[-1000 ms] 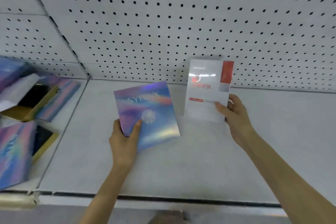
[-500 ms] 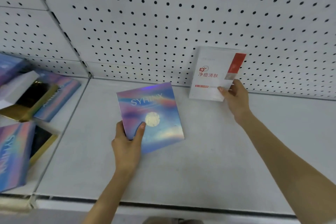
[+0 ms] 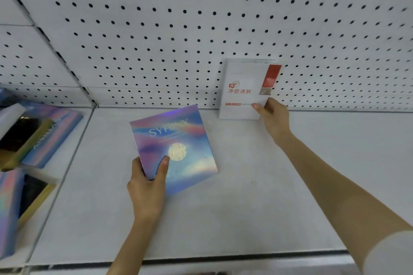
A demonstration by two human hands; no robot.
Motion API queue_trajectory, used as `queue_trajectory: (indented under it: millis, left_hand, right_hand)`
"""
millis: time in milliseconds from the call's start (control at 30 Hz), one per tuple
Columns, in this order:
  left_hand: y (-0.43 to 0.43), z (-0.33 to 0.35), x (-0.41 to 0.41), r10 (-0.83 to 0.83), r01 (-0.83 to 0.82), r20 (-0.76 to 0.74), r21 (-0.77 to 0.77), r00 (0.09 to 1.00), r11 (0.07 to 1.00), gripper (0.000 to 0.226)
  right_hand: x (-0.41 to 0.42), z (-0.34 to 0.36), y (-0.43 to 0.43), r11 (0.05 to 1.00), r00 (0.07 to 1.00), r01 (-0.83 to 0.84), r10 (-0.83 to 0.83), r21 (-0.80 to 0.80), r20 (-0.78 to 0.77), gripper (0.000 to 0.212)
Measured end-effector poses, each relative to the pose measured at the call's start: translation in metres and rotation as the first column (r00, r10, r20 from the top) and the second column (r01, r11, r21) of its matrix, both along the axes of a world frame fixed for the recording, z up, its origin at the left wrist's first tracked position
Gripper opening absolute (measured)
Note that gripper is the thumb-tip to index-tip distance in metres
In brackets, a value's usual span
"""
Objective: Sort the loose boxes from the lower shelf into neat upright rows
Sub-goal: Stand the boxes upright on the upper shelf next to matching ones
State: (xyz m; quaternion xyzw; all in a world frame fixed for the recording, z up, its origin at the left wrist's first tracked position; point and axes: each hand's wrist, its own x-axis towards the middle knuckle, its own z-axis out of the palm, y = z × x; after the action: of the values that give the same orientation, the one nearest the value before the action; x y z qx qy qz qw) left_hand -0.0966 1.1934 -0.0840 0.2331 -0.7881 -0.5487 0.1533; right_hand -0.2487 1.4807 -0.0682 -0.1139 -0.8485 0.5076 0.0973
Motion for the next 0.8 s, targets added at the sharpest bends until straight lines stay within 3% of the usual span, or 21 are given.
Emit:
queue_trajectory:
  millis: [300,400,533,633,700,800]
  left_hand:
    - [0.002,0.003,0.004,0.017,-0.016,-0.016,0.027,1.0,1.0,0.047]
    - [0.001,0.003,0.004,0.01,-0.01,-0.012,0.02,1.0,1.0,0.041]
    - [0.001,0.005,0.002,0.0,0.0,-0.022,0.017,1.0,1.0,0.04]
    - [0.01,0.011,0.003,-0.023,0.024,-0.054,0.022,0.998,0.999,0.045]
    - [0.028,0.017,0.001,-0.055,0.058,-0.084,0.038,0.995,0.998,0.049]
    - [0.08,0.025,-0.008,-0.171,0.18,-0.127,0.058,0.977,0.982,0.043]
  right_hand:
    - [0.002,0.01,0.008,0.994,0.995,-0.075,0.079,-0.075,0.057,0.005]
    - [0.003,0.01,0.007,0.993,0.994,-0.082,0.087,-0.079,0.061,0.004]
    - [0.006,0.008,0.012,0.993,0.984,-0.095,0.105,-0.076,0.144,0.022]
    - [0.015,0.009,0.025,0.978,0.976,-0.001,0.046,-0.208,0.212,0.043]
    - [0.031,0.017,0.034,0.933,0.975,0.041,0.041,-0.358,0.218,0.037]
    - [0.068,0.037,0.057,0.846,0.941,-0.132,0.271,-0.516,0.203,0.025]
